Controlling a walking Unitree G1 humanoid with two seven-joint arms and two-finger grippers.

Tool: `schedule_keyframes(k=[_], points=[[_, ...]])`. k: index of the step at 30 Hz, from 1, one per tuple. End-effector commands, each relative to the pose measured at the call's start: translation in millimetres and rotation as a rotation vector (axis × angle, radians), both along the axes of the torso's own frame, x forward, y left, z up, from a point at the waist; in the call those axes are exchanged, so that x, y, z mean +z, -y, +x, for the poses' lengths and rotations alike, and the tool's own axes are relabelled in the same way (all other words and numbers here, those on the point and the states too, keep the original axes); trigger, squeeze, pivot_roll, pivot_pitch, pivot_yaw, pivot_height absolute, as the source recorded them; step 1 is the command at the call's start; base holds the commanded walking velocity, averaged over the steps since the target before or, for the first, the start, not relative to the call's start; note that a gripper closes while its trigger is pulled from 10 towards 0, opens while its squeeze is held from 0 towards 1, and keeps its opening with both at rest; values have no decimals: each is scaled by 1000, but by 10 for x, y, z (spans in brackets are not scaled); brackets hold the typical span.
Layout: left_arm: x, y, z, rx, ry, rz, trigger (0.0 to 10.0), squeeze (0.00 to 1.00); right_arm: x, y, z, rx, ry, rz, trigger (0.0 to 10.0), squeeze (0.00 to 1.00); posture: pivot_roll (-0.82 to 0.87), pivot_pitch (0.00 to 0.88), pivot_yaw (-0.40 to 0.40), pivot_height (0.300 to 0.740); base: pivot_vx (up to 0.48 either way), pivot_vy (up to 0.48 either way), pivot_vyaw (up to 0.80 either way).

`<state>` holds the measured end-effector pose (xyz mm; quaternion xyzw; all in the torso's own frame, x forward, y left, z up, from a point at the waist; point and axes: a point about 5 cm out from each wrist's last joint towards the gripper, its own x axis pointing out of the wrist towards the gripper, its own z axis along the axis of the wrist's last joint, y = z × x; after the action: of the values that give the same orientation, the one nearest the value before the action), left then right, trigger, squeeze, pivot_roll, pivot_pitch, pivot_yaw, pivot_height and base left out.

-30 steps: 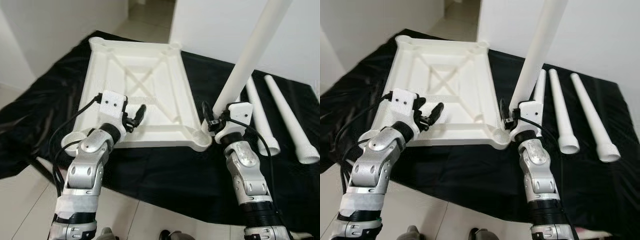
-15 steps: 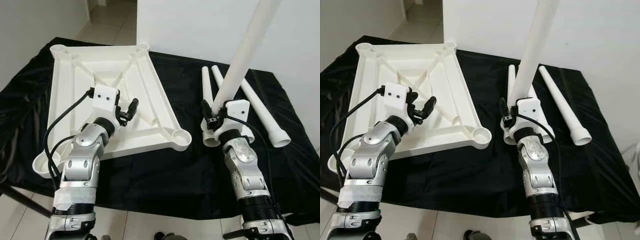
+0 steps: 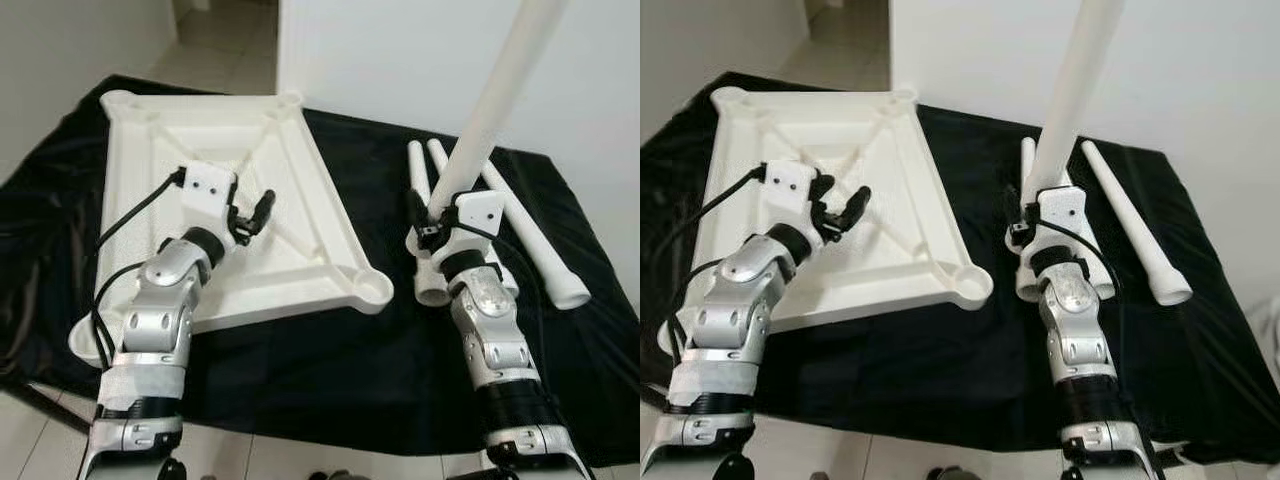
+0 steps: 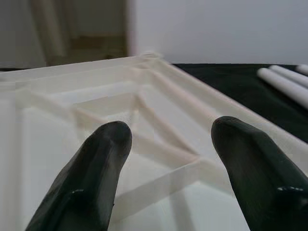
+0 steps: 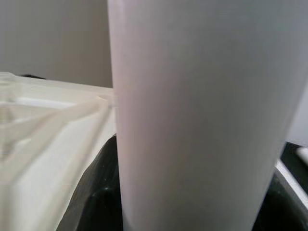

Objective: Building children table

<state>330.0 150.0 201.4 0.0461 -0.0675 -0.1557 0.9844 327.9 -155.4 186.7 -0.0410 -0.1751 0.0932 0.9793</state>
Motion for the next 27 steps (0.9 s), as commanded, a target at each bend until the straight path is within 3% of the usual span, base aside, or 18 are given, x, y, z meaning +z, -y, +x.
schedule_keyframes(k=[1,11,21,27], points=[[-28,7,6,25,1,6,10000,0,45,28,4,-1,30,3,10000,0,75,0,-98,740,0,0,0],[-14,-5,13,34,25,9,10000,0,13,30,31,-18,20,0,10000,0,84,0,-89,740,0,0,0],[-19,47,9,33,17,-25,10000,0,-48,37,44,-37,-11,12,10000,0,87,0,-81,740,0,0,-721],[-10,36,20,41,12,-30,10000,0,-60,27,45,-39,-8,15,10000,0,94,5,-80,740,0,382,-731]])
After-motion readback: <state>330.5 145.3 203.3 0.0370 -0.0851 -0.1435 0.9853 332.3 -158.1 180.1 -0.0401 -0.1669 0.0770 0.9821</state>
